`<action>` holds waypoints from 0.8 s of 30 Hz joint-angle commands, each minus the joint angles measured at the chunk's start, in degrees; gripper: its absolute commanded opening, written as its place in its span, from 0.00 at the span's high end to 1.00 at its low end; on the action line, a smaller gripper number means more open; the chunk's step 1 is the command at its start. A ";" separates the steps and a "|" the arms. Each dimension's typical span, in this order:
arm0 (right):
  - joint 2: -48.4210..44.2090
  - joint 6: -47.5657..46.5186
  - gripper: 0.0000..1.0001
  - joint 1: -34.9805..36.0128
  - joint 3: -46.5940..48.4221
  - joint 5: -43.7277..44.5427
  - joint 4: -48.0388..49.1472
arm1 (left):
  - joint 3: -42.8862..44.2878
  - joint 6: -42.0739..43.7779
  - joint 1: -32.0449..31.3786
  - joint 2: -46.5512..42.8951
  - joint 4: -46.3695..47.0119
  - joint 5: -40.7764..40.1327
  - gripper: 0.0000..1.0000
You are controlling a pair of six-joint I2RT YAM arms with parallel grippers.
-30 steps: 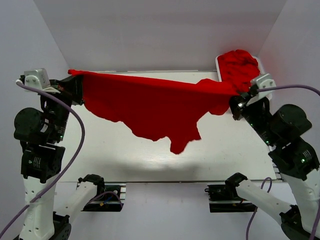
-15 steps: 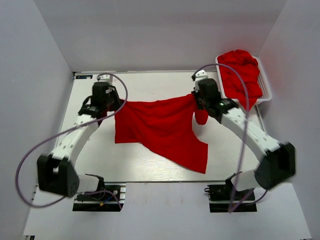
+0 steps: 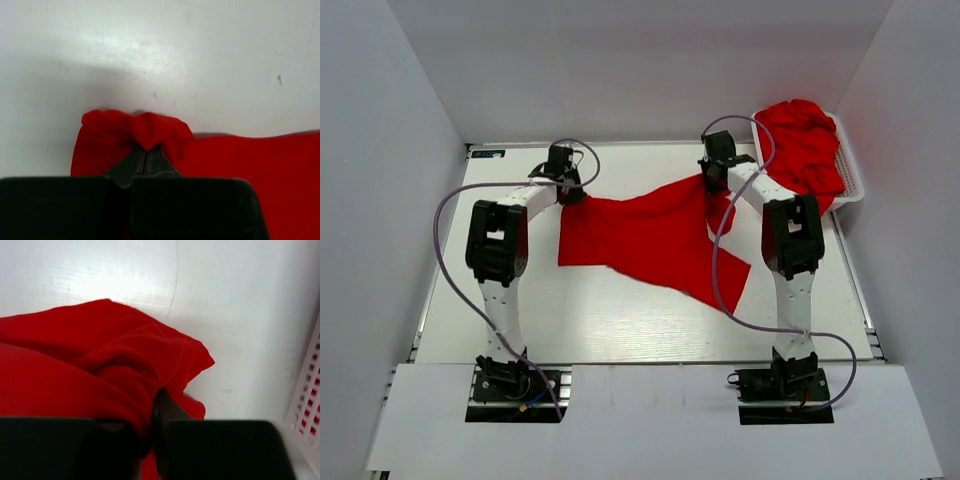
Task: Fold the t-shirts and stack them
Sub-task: Flatten out the tshirt
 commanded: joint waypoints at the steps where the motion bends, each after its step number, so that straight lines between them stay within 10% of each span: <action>1: 2.97 1.70 0.88 -1.07 8.60 -1.38 -2.44 | 8.12 0.24 1.03 3.16 -2.47 0.12 1.00; 4: 4.47 1.70 0.43 -1.78 10.29 -1.47 -2.62 | 12.43 0.77 1.64 6.23 -3.89 0.91 0.90; 5: 4.56 1.70 0.10 -2.30 10.64 -1.65 -2.79 | 13.75 1.38 1.64 6.25 -4.58 1.53 0.84; 8: 2.90 2.14 0.10 -2.83 10.73 -1.47 -4.36 | 14.37 1.90 2.26 5.64 -5.20 3.38 0.51; 10: 1.76 2.93 0.10 -3.01 10.64 -1.82 -5.42 | 13.76 2.43 2.26 4.23 -4.68 4.08 0.01; 24: -17.84 9.61 0.10 -4.24 -5.94 -7.44 -15.53 | 6.02 8.49 0.15 -14.66 -12.77 10.23 0.01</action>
